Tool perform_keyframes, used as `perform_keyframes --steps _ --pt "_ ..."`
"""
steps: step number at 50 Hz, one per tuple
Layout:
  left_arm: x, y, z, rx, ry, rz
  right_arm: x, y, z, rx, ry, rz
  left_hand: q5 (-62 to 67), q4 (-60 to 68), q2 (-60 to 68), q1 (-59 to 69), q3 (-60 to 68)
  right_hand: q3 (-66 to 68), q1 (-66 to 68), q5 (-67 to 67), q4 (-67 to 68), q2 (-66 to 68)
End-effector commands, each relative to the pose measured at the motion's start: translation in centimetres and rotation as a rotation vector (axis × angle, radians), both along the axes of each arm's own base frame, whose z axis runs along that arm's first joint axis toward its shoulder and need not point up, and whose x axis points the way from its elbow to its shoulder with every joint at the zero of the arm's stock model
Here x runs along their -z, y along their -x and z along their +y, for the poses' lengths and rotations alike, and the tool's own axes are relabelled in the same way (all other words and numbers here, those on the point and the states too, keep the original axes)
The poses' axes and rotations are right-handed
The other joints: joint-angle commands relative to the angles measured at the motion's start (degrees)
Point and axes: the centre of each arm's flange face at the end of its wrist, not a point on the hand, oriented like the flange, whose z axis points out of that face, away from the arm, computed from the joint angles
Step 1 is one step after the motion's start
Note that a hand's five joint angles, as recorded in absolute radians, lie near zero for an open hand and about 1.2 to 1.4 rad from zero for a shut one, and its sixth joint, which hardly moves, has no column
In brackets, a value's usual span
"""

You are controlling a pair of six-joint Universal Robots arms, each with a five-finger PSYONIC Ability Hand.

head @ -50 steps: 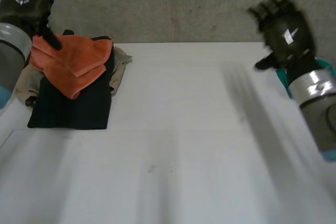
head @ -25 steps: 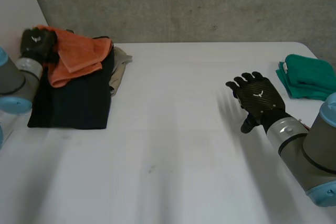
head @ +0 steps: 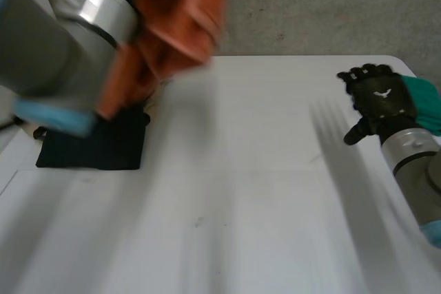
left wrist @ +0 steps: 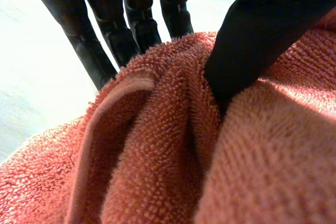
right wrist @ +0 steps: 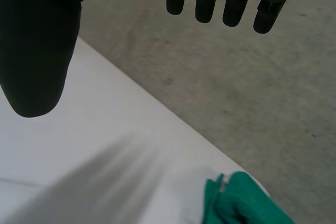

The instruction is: Fold the laundry.

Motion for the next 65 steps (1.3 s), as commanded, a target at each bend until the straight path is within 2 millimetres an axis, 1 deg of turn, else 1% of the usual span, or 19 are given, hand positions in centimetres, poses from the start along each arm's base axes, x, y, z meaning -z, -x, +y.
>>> perform_keyframes --steps 1,2,3,4,5,6,10,16,20,27,39,43,47,51,53,59,60,63,65 --pt "12.9 6.1 7.2 0.145 -0.309 -0.26 -0.9 2.6 -1.8 0.083 0.012 -0.047 15.8 11.3 11.5 18.1 11.8 -2.1 -3.0 -2.8 -2.2 -2.1" --pt "14.1 6.4 7.7 0.153 -0.34 -0.285 -0.9 2.8 -2.1 0.089 0.01 -0.048 15.8 11.3 11.5 18.1 11.8 -2.1 -3.0 -2.8 -2.2 -2.1" --pt "15.1 6.6 8.3 0.165 -0.366 -0.308 -0.8 3.0 -2.4 0.094 0.003 -0.046 4.8 0.3 0.6 7.1 0.9 -2.1 -3.0 -2.8 -2.2 -2.1" --pt "16.0 6.7 8.7 0.172 -0.392 -0.333 -0.6 3.1 -2.5 0.093 -0.006 -0.044 -9.3 -13.8 -13.5 -7.0 -13.2 -2.1 -3.0 -2.8 -2.2 -2.1" --pt "17.2 6.9 9.6 0.189 -0.434 -0.37 -0.5 3.1 -2.6 0.095 -0.016 -0.042 -35.1 -39.6 -39.3 -32.8 -39.0 -2.1 -3.0 -2.8 -2.2 -2.1" --pt "17.4 6.8 10.0 0.197 -0.452 -0.385 -0.4 3.1 -2.7 0.092 -0.029 -0.041 -43.2 -47.7 -47.4 -40.9 -47.1 -2.1 -3.0 -2.8 -2.2 -2.1" --pt "16.1 5.4 10.1 0.175 -0.502 -0.412 0.5 3.1 -2.3 0.089 -0.164 -0.052 -53.8 -58.3 -58.0 -51.5 -57.7 -2.1 -3.0 -2.8 -2.2 -2.1" --pt "11.4 0.1 6.8 0.03 -0.491 -0.338 0.1 2.2 -0.8 0.102 -0.341 -0.143 -54.2 -58.7 -58.5 -51.9 -58.2 -2.1 -3.0 -2.8 -2.2 -2.1" --pt "10.5 -3.3 5.1 -0.035 -0.48 -0.316 0.0 1.4 1.2 0.113 -0.5 -0.238 -54.2 -58.7 -58.5 -51.9 -58.2 -2.1 -3.0 -2.8 -2.2 -2.1" --pt "11.6 -8.1 3.5 -0.102 -0.502 -0.317 1.2 -0.8 4.7 0.077 -0.688 -0.337 -54.2 -58.7 -58.5 -51.9 -58.2 -2.1 -3.0 -2.8 -2.2 -2.1" --pt "14.6 -12.1 2.0 -0.144 -0.569 -0.28 4.5 -2.0 7.0 0.092 -0.614 -0.152 -54.2 -58.7 -58.5 -51.9 -58.2 0.8 -0.2 0.1 0.7 0.8" --pt "15.5 -12.4 2.3 -0.139 -0.609 -0.269 4.9 -2.4 7.1 0.074 -0.571 -0.124 -54.2 -58.7 -58.5 -51.9 -58.2 18.9 18.0 18.2 18.8 18.9" --pt "16.7 -12.5 2.6 -0.131 -0.665 -0.261 5.2 -3.2 6.8 0.032 -0.517 -0.121 -54.2 -58.7 -58.5 -51.9 -58.2 63.9 63.0 63.2 63.8 64.0" --pt "17.6 -12.6 2.7 -0.129 -0.711 -0.247 4.4 -4.3 6.8 -0.028 -0.457 -0.088 -54.2 -58.7 -58.5 -51.9 -58.2 67.9 67.0 67.2 67.8 67.9" --pt "17.8 -12.7 2.5 -0.133 -0.721 -0.241 2.8 -4.7 6.7 -0.062 -0.397 -0.075 -54.2 -58.7 -58.5 -51.9 -58.2 67.9 67.0 67.2 67.8 67.9" --pt "17.9 -13.0 2.1 -0.136 -0.729 -0.234 -4.0 -6.1 8.3 -0.162 -0.188 -0.075 -54.2 -58.7 -58.5 -51.9 -58.2 67.9 67.0 67.2 67.8 67.9" --pt "18.0 -13.0 2.1 -0.133 -0.73 -0.235 -6.1 -6.5 9.1 -0.198 -0.129 -0.076 -54.2 -58.7 -58.5 -51.9 -58.2 67.9 67.0 67.2 67.8 67.9" --pt "18.3 -12.9 2.1 -0.115 -0.739 -0.239 -9.5 -6.7 10.6 -0.252 -0.047 -0.095 -54.2 -58.7 -58.5 -51.9 -58.2 67.9 67.0 67.2 67.8 67.9" --pt "18.6 -12.8 2.0 -0.11 -0.745 -0.244 -10.7 -6.8 11.1 -0.277 -0.026 -0.105 -54.2 -58.7 -58.5 -51.9 -58.2 67.9 67.0 67.2 67.8 67.9"
